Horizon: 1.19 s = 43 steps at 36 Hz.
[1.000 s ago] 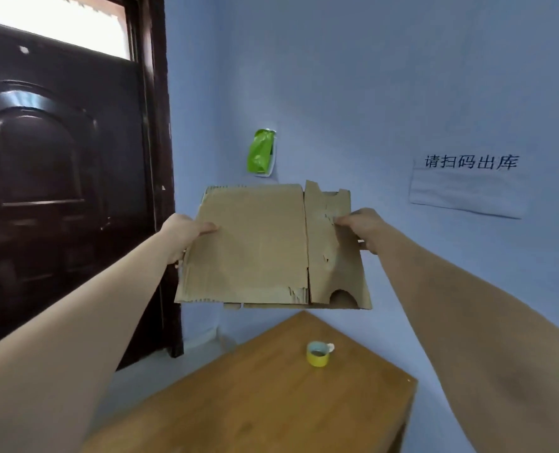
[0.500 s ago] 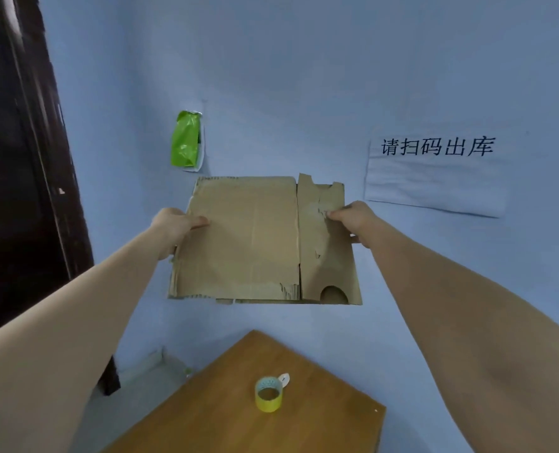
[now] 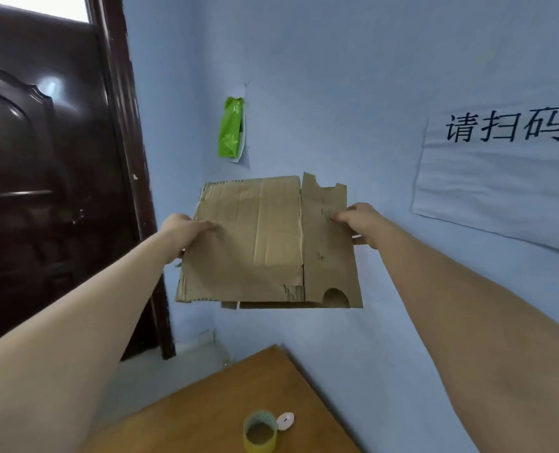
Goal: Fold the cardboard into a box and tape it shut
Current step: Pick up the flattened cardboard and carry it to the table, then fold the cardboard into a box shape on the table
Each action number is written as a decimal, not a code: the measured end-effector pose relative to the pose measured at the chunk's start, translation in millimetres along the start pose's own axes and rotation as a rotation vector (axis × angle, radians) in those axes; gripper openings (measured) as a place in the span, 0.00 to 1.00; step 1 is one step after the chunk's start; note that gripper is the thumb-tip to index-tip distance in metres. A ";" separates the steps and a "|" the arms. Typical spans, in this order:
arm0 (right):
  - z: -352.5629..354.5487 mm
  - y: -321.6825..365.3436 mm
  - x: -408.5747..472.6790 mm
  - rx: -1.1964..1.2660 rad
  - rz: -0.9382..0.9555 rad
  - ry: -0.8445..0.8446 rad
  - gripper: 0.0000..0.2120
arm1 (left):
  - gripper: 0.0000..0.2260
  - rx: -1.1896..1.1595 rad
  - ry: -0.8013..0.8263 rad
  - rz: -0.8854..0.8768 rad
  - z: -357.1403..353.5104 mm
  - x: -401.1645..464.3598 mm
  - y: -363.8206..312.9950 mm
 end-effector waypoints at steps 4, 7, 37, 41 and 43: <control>-14.2 -16.0 29.2 0.029 0.006 0.085 0.15 | 0.16 -0.015 -0.095 0.013 -5.2 -2.5 19.8; -41.4 -34.6 42.4 0.054 -0.009 0.196 0.20 | 0.13 -0.025 -0.194 0.038 -4.7 -14.1 44.5; -262.6 -326.9 -133.3 -0.112 -0.238 0.612 0.23 | 0.20 -0.307 -0.372 0.452 -46.1 -288.8 393.7; -268.7 -330.0 -143.9 -0.086 -0.220 0.620 0.20 | 0.24 -0.327 -0.334 0.448 -57.0 -295.4 399.8; -270.7 -328.0 -148.0 -0.022 -0.215 0.644 0.24 | 0.25 -0.327 -0.321 0.470 -63.4 -297.3 403.5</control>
Point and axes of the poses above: each hand's wrist, its own x-axis towards the middle knuckle, its own z-axis out of the back of the hand, y = z × x, the point moved 6 cm from there along x, towards the middle knuckle
